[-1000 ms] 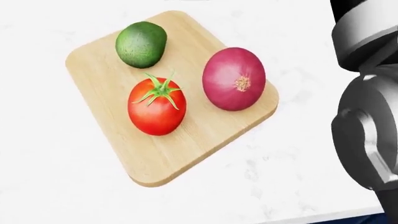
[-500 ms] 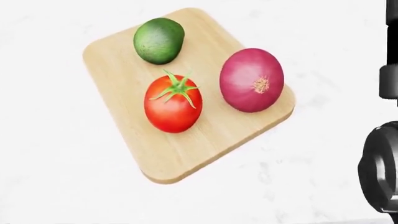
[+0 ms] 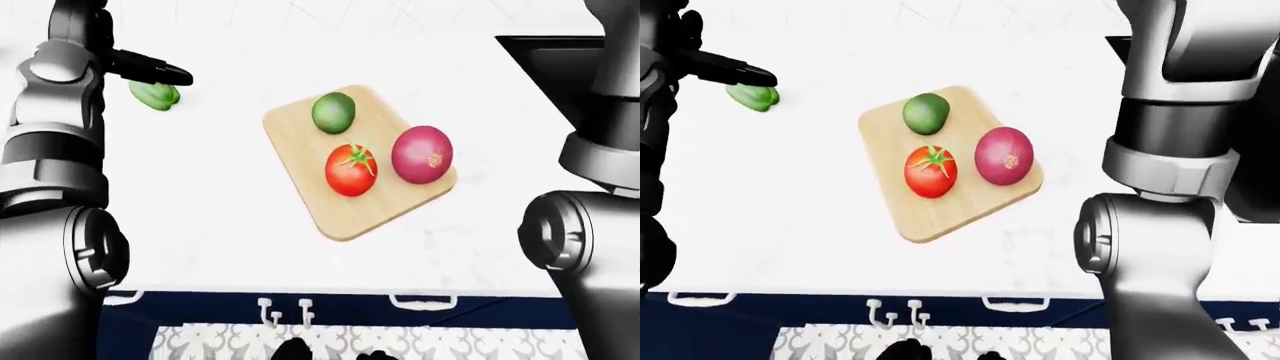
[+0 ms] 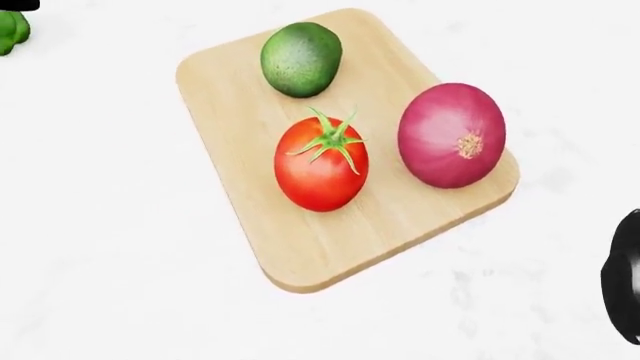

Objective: Place the avocado, onion, tomato and bell pepper on the cutting board.

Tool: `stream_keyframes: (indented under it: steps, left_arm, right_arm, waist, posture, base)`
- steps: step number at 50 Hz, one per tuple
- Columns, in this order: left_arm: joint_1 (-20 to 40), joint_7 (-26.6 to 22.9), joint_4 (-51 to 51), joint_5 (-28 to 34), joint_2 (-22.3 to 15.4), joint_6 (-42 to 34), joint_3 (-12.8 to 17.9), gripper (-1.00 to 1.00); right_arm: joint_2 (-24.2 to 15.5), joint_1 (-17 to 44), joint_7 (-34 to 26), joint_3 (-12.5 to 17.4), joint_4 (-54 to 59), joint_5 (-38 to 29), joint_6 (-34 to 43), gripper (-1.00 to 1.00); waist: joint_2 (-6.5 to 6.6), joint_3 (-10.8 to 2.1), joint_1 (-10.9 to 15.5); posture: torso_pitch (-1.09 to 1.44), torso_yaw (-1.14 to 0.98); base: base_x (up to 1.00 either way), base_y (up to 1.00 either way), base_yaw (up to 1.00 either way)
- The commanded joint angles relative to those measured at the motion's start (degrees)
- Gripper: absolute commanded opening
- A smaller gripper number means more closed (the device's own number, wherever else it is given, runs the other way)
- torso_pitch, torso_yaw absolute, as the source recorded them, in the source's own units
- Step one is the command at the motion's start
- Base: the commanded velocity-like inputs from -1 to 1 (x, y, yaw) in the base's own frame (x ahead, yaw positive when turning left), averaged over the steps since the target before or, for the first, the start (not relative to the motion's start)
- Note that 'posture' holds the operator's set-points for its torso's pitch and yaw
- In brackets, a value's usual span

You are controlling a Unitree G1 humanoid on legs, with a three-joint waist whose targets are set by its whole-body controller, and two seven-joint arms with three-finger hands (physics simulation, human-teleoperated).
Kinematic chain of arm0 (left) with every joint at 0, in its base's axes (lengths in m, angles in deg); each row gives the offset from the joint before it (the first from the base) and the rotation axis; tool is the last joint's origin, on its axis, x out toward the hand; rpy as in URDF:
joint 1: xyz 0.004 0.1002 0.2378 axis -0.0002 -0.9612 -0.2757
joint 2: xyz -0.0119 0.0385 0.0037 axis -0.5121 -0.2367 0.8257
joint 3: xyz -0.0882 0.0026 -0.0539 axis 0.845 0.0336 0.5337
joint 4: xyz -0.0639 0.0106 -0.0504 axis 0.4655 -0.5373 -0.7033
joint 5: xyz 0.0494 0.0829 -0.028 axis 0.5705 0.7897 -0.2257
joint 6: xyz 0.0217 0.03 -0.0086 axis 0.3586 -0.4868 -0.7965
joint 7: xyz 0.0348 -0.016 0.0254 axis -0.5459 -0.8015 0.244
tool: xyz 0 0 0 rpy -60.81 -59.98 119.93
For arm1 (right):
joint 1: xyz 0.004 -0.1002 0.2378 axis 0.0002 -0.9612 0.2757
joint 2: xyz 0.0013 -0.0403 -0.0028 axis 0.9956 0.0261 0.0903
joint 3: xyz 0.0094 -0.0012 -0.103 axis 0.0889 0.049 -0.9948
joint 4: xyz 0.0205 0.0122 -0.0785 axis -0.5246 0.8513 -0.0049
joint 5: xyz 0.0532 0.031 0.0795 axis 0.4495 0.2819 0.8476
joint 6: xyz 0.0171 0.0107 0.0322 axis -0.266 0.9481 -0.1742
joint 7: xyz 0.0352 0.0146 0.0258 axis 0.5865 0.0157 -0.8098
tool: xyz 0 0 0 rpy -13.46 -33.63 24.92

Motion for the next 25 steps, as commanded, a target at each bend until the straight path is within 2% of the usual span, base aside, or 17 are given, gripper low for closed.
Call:
stream_keyframes:
  steps: [1,14,20,25]
  left_arm:
    - [2.1,1.8,1.1,0.7,-0.6,1.8,0.3,1.0]
    - [2.5,6.3,-2.3,0.5,2.7,2.0,2.1,1.0]
    - [2.1,11.4,-3.0,0.8,3.1,1.7,2.5,1.0]
    - [1.6,12.9,-3.2,0.8,3.4,1.9,2.8,1.0]
  right_arm:
    - [-1.1,2.2,0.3,0.6,-3.3,0.3,0.5,1.0]
    - [-0.7,1.3,1.6,0.5,-4.1,0.9,0.5,1.0]
    - [-1.1,0.2,1.8,0.8,-5.0,1.3,0.8,1.0]
    - [-1.1,-0.5,2.1,0.9,-6.0,1.7,1.4,1.0]
  waist:
    - [0.13,-2.48,0.2]
    - [0.23,-2.37,2.2]
    - [0.25,-2.38,2.6]
    - [0.29,-2.4,2.9]
  posture:
    - [0.27,0.23]
    - [0.27,0.23]
    - [0.27,0.23]
    - [0.27,0.23]
  base:
    - [0.0,0.0,0.0]
    - [0.0,0.0,0.0]
    - [0.0,0.0,0.0]
    - [0.0,0.0,0.0]
